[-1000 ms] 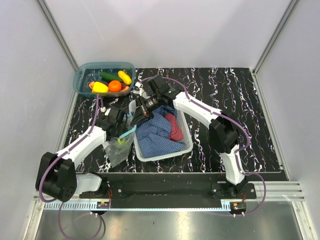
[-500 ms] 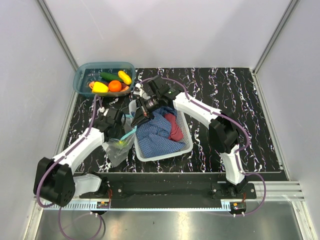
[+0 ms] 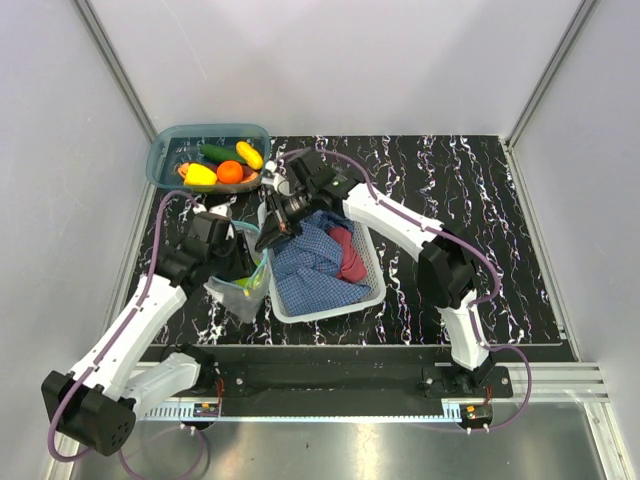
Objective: Open the zip-top bag and remove the fake food
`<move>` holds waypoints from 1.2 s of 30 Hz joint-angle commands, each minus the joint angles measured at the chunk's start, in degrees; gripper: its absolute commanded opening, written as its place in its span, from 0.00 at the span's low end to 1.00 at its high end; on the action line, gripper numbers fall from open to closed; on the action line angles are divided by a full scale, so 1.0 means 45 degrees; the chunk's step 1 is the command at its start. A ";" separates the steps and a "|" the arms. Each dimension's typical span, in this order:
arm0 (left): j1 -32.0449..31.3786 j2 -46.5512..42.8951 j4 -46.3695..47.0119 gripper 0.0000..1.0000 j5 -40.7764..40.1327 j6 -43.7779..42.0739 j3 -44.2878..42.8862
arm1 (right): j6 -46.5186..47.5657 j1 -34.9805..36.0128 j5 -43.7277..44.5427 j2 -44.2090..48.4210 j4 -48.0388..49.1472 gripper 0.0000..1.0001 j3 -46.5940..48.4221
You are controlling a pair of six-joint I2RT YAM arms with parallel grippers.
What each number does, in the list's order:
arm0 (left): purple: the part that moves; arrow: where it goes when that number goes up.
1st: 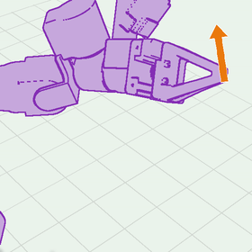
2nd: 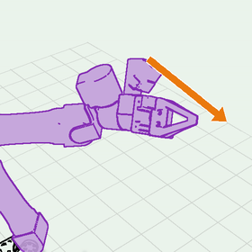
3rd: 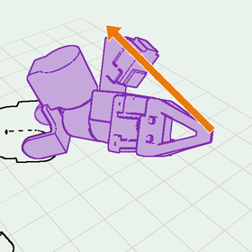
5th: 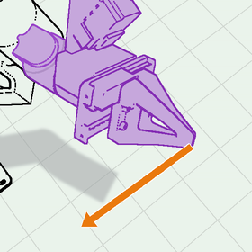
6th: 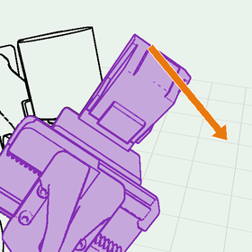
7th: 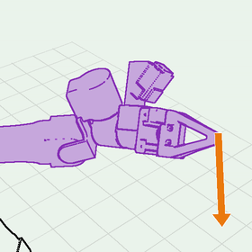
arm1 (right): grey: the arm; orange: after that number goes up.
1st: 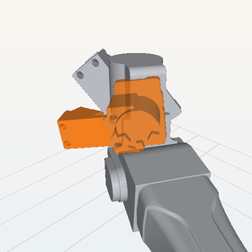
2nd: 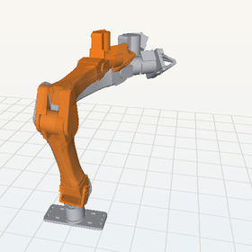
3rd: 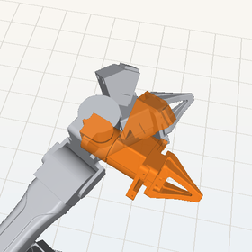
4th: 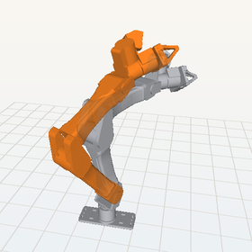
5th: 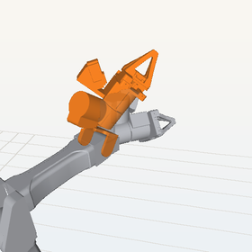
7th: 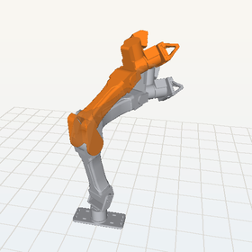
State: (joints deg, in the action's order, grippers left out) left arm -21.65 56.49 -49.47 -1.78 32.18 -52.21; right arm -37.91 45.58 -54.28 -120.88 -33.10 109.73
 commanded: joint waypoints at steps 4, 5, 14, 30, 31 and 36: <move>-0.0267 -0.1341 -0.0354 0.00 0.1001 0.0563 0.1132 | -0.0734 -0.0110 0.0833 -0.0187 0.0188 0.00 0.2233; -0.0248 -0.1439 -0.0354 0.00 0.1137 0.0601 0.1132 | -0.0755 -0.0110 0.0697 -0.0285 0.0169 0.00 0.2333; -0.0267 -0.1774 -0.0256 0.00 -0.0208 0.0017 -0.2045 | 0.0104 0.0495 0.0305 -0.0111 -0.0065 0.00 0.1124; 0.0045 -0.0151 -0.1290 0.00 -0.1321 -0.1391 -0.5602 | 0.0768 0.0437 0.0579 0.0086 -0.0183 0.00 0.0282; 0.0103 -0.0189 -0.1349 0.00 -0.1536 -0.1352 -0.5741 | 0.0807 0.0437 0.0404 -0.0051 -0.0164 0.00 0.0515; 0.0861 0.0433 -0.0239 0.00 -0.2670 -0.0397 -0.6601 | 0.0671 0.0437 0.0168 -0.0520 -0.0183 0.00 0.1102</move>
State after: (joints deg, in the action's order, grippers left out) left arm -20.91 56.69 -55.68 -9.08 27.94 -77.97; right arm -35.81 47.16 -51.99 -122.06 -34.33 110.87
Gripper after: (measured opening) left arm 0.519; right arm 0.010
